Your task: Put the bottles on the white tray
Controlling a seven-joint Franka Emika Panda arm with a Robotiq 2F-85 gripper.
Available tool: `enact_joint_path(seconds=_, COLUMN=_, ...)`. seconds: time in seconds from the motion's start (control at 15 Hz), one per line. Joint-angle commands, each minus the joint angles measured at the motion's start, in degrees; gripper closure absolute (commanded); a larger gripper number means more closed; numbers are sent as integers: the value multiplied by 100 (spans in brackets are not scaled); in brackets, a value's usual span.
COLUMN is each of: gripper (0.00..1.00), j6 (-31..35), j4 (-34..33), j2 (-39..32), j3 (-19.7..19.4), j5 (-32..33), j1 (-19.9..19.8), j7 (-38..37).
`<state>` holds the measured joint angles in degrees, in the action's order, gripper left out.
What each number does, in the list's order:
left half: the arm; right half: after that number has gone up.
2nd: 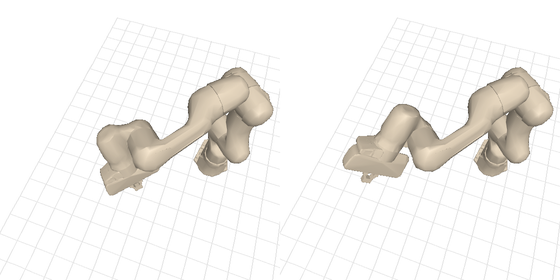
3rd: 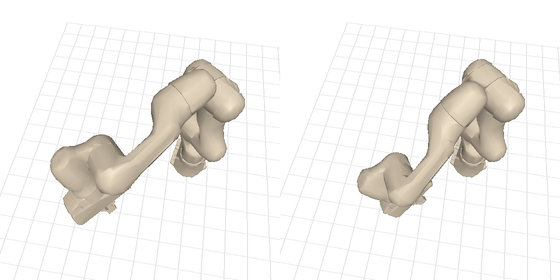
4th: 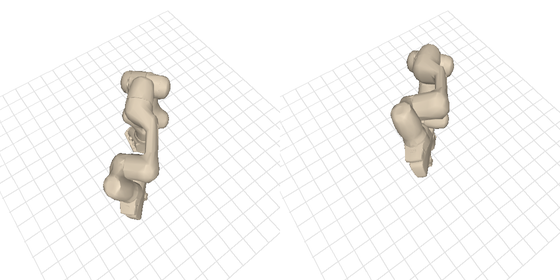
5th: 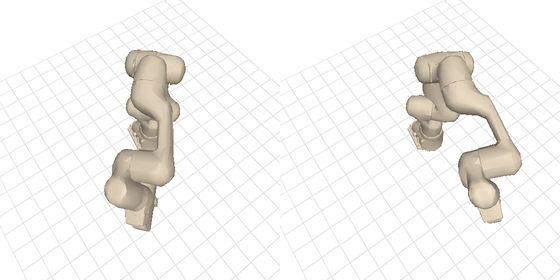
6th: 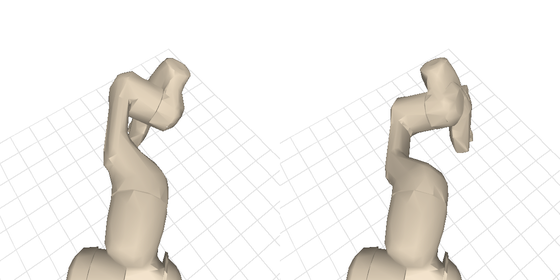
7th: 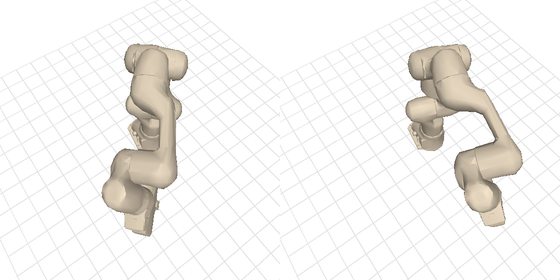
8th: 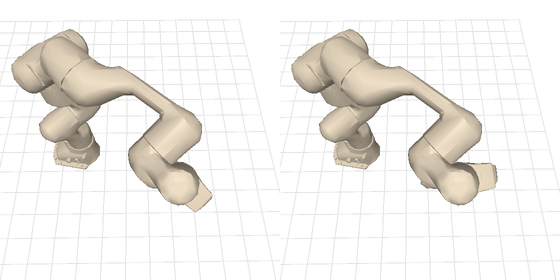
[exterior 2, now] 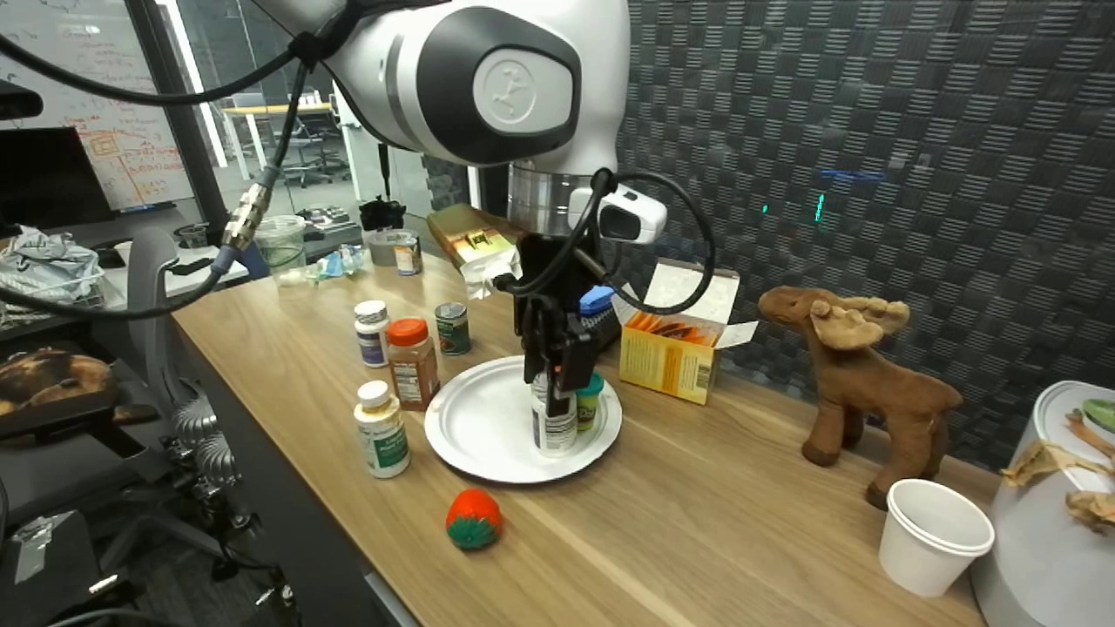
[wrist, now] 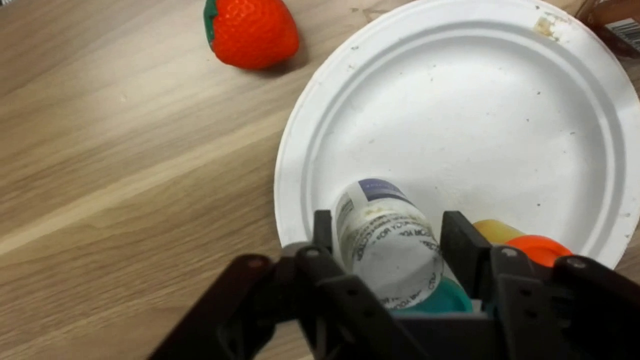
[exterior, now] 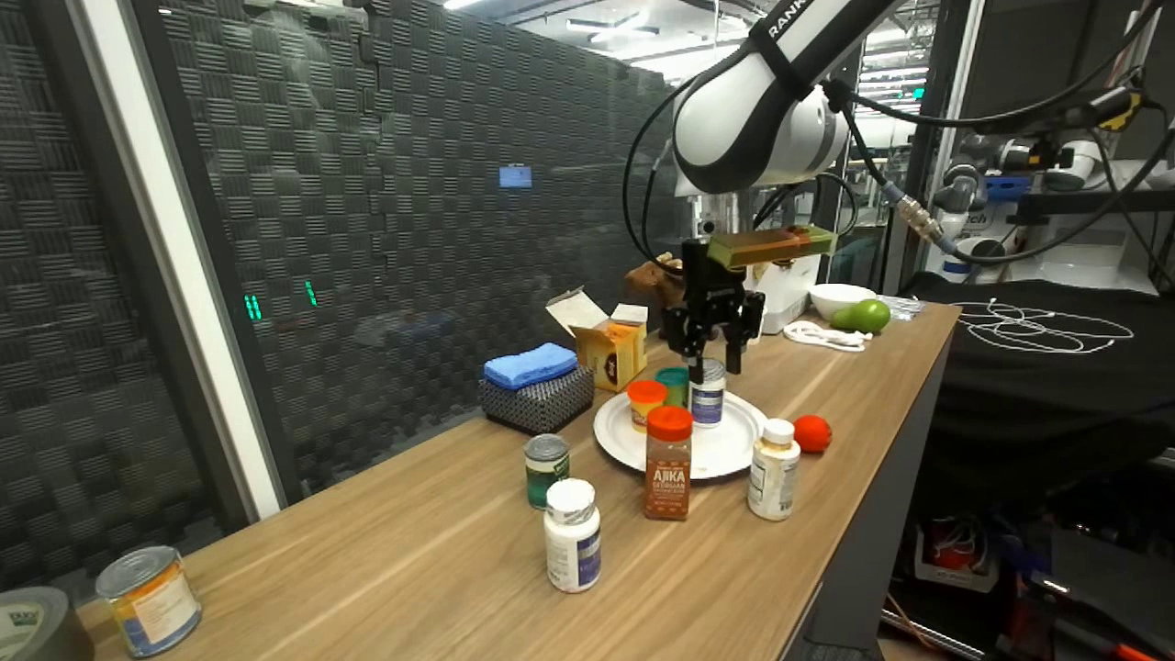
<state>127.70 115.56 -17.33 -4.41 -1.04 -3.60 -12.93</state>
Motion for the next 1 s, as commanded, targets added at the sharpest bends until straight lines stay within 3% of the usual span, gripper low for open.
enact_joint_path(seconds=0.0, gripper=7, j6=87, j4=514, j2=621, j3=-59, j5=124, j1=22, j7=205)
enact_joint_path(seconds=0.13, gripper=0, j6=219, j4=896, j2=1031, j3=-109, j5=243, j1=29, j7=122)
enact_joint_path(seconds=0.53, gripper=0, j6=953, j4=2119, j2=2028, j3=-220, j5=541, j1=-119, j7=56)
enact_joint_path(seconds=0.93, gripper=0, j6=1558, j4=2676, j2=1775, j3=-176, j5=377, j1=-170, j7=246)
